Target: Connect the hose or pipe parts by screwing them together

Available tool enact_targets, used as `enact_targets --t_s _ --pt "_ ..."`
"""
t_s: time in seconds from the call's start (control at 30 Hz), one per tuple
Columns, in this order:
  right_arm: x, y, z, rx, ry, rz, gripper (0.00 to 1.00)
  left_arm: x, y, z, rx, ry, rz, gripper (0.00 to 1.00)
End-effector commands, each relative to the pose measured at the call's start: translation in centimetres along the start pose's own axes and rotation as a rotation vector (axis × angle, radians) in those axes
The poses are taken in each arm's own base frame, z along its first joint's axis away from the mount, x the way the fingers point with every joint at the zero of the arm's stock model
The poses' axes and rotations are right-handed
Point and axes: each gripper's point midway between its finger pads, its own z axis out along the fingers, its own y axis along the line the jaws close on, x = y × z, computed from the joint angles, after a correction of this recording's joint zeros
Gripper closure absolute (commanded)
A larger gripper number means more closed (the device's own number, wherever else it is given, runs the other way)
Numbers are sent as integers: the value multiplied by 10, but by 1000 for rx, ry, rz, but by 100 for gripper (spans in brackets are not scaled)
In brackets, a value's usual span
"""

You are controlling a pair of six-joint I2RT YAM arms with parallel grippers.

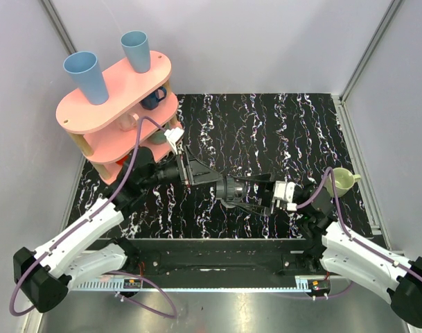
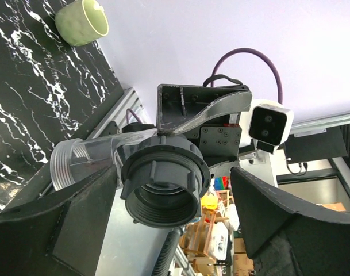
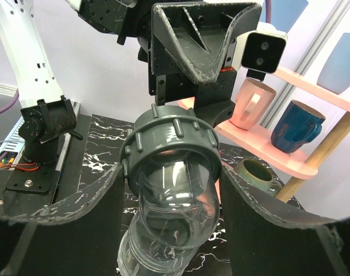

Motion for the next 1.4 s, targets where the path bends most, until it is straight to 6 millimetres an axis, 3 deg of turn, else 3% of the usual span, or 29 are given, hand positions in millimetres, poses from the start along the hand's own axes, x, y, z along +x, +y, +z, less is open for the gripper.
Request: enact_targets --t_s 0.0,0.03,0.23,0.5,0.57,0.7,0.77,0.87,1.03,1.17,1.37 --pt "-24 -13 7 38 -60 -70 100 0 -16 1 99 20 -33 19" --pt "-23 -14 7 45 -58 -65 100 2 -15 2 106 22 -34 24" --pt "-25 -15 10 48 -71 -32 100 9 -5 1 101 40 -54 30" --pt "-20 -20 13 72 -62 8 100 15 -7 0 146 59 -38 51" --pt "-20 -19 13 73 -67 36 100 14 -14 -2 178 53 6 61" --pt "-23 -21 19 74 -60 143 100 11 -25 -7 245 17 211 79" --pt "-22 -23 25 85 -38 268 100 12 -28 -10 258 10 325 83" --pt "-22 -20 31 73 -10 410 100 10 -15 -12 215 -6 602 91" --pt "-18 -14 33 74 27 608 100 12 3 -19 174 17 914 100" --pt "-18 -7 38 42 58 733 100 8 18 -22 135 49 1184 100" --pt "-26 7 44 -55 39 905 100 15 39 -24 157 131 1413 98"
